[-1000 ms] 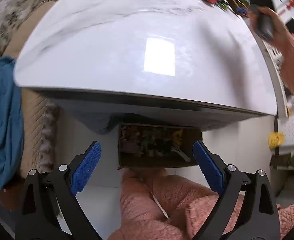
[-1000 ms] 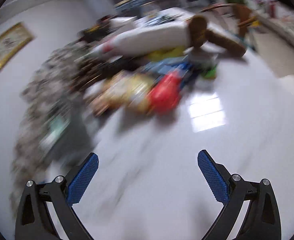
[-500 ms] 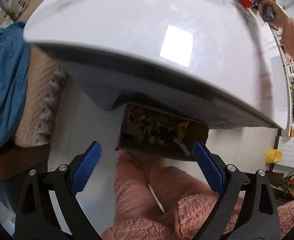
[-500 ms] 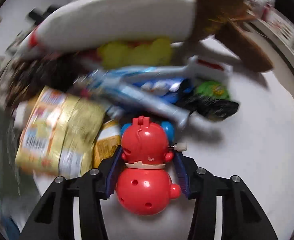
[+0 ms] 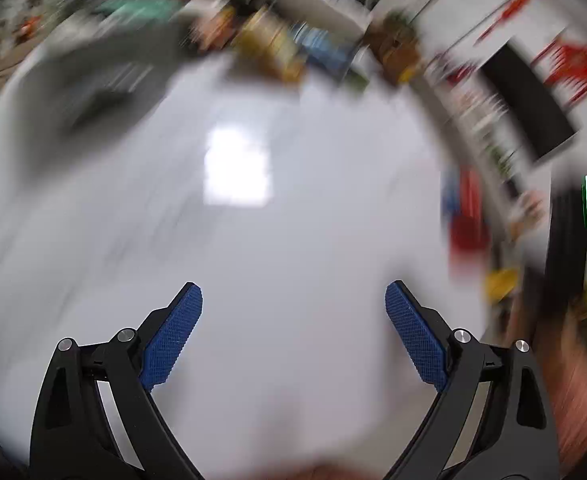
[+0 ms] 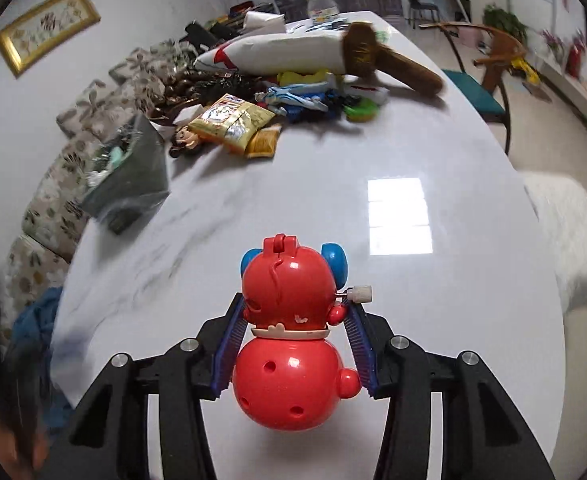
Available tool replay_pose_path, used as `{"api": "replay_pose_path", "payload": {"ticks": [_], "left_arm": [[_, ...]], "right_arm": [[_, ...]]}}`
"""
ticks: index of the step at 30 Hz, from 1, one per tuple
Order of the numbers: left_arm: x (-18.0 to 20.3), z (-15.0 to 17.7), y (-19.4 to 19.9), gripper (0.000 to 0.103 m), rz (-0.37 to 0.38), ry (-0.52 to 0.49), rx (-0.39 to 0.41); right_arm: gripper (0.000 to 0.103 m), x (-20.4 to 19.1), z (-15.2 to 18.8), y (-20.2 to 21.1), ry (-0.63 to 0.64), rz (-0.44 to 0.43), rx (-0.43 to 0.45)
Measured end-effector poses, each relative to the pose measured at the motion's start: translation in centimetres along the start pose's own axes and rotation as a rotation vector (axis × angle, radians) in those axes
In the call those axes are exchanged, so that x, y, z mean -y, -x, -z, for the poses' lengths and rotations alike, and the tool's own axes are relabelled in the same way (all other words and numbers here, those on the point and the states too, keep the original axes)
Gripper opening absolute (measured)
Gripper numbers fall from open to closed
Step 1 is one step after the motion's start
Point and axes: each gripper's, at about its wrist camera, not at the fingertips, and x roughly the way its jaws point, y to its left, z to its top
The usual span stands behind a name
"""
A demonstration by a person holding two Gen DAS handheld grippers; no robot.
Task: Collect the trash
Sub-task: 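Grasp the yellow snack bag and white tissue with the left tool while the right tool holds the figure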
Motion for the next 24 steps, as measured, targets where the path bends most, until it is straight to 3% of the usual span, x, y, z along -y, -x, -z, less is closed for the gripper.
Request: {"api": "replay_pose_path", "payload": {"ticks": [2,6,9,12,13,14,17,20,24], "left_arm": [[0.4,-4.7,-3.4,0.091,0.046,0.063,0.023],[-0.4,-13.5,-9.1,0.091,-0.087,0.163,0.078],[-1.3,-17.9,-11.0,0.091,-0.150,0.220,0.118],[-2.7,-20.5,-13.4,0.089,-0.151,0.313,0.060],[-3.2,-21.0,-13.9,0.069,-0.145,0.336,0.048],[-3.6,-21.4,-14.3,0.034,-0.129,0.361,0.031],[-4.4,-21.9,-14.4,0.020,-0.016,0.424,0.000],[-3.2,-21.6,-12.9,0.017,-0.032,0.327,0.016],[-2.1,-19.5,-9.5,0.014,0.102,0.255,0.001]], "right_arm": [[0.048,0.6,1.7,1.8,-0.024,-0.011,-0.002],[0.048,0.9,4.9,5.1,-0.031,-0.013,0.006],[0.048,1.1,6.2,6.6,-0.034,-0.042,0.016],[0.048,0.8,6.7,7.1,-0.017,-0.037,0.029],[0.048,0.7,6.8,7.1,-0.006,-0.030,0.031],[0.048,0.6,7.1,7.0,-0.002,-0.031,0.030],[0.048,0.7,8.0,7.1,-0.007,-0.054,0.014],[0.048,0.4,8.1,7.0,0.005,-0.056,0.005],[0.048,-0.3,7.3,7.0,0.028,-0.048,0.017]]}}
